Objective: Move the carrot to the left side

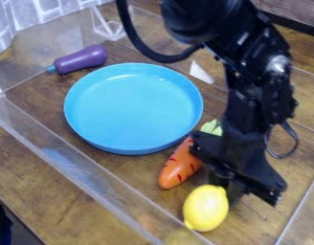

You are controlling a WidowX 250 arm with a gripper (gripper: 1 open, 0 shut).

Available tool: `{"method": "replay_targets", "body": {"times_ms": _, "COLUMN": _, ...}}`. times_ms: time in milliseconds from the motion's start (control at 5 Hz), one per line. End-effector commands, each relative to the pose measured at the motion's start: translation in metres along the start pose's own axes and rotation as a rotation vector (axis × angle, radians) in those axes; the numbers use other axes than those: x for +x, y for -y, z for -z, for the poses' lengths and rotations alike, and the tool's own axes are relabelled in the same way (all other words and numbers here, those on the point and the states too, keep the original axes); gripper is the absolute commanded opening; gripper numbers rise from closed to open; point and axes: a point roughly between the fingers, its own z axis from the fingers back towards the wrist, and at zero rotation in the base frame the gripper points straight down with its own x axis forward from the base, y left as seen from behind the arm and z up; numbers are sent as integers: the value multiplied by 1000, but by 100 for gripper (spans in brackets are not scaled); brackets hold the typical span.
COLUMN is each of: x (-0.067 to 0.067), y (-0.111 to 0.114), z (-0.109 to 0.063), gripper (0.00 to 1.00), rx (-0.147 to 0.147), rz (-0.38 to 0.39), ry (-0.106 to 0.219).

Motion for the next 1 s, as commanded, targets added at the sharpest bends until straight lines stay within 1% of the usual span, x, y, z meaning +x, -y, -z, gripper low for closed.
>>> {"method": "replay_targets", "body": {"times_ms": 0, "x": 9, "y": 4, "z": -35, "gripper": 0, "rx": 7, "rz": 42, "ry": 37}}
{"method": "replay_targets", "body": {"times_ms": 200, "x": 12, "y": 7, "z": -56, "gripper": 0, "rx": 21, "rz": 94, "ry": 31}}
{"method": "replay_targets", "body": {"times_ms": 400, "x": 24, "y": 9, "z": -79, "gripper": 0, "rx": 59, "rz": 66, "ry": 49}}
{"method": "replay_targets", "body": {"times_ms": 600, "x": 28, "y": 13, "z": -74, "gripper": 100, "rx": 73, "rz": 27, "ry": 52}}
{"method": "replay_targets", "body": {"times_ms": 800, "x": 27, "y": 9, "z": -69, "gripper": 100, "rx": 84, "rz": -20, "ry": 49}}
